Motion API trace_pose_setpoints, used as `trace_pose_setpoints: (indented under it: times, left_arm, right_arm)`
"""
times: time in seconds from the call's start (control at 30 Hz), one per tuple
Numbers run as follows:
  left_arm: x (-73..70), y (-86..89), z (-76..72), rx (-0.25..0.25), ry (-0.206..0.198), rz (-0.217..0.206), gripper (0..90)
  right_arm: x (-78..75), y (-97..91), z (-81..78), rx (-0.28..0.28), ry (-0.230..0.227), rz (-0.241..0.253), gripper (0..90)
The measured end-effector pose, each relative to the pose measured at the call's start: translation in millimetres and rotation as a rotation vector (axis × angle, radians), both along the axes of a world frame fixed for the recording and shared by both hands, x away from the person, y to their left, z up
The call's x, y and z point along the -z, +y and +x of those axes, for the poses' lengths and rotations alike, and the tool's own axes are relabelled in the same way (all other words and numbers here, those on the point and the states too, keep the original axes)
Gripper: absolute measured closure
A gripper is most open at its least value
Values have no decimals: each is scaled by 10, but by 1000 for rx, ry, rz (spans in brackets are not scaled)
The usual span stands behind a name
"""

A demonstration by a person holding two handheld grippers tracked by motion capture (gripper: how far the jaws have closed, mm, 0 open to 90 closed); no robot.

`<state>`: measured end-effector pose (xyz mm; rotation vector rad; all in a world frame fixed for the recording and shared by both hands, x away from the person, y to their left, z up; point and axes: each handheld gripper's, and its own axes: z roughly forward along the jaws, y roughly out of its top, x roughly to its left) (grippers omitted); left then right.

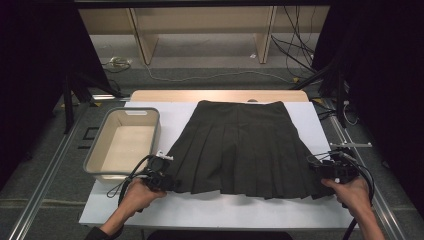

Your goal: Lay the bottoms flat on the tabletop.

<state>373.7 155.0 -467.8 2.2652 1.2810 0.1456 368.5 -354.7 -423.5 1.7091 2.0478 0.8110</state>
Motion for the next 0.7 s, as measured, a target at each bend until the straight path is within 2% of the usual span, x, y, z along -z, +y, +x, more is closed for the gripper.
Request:
trace_pose_setpoints:
  times: [0.1, 0.2, 0.3, 0.37, 0.53, 0.7]
  left_arm:
    - [43, -54, -13, 18, 16, 2, 779]
    - [44, -118, -31, 48, 5, 33, 866]
    - [45, -139, -45, 57, -7, 43, 881]
    - [39, -144, -53, 52, -3, 8, 884]
    - [13, -276, -93, 94, 19, -61, 886]
    - [10, -437, -122, 127, 20, -71, 885]
  right_arm:
    - [-16, 109, -6, -33, -5, 5, 439]
    - [-21, 204, -6, -63, -4, 3, 439]
    - [-26, 275, -11, -88, -2, 3, 439]
    - [-27, 312, -12, -100, -1, 2, 439]
    - [-22, 367, -13, -116, 4, 0, 440]
    - [-37, 433, -20, -130, -1, 10, 440]
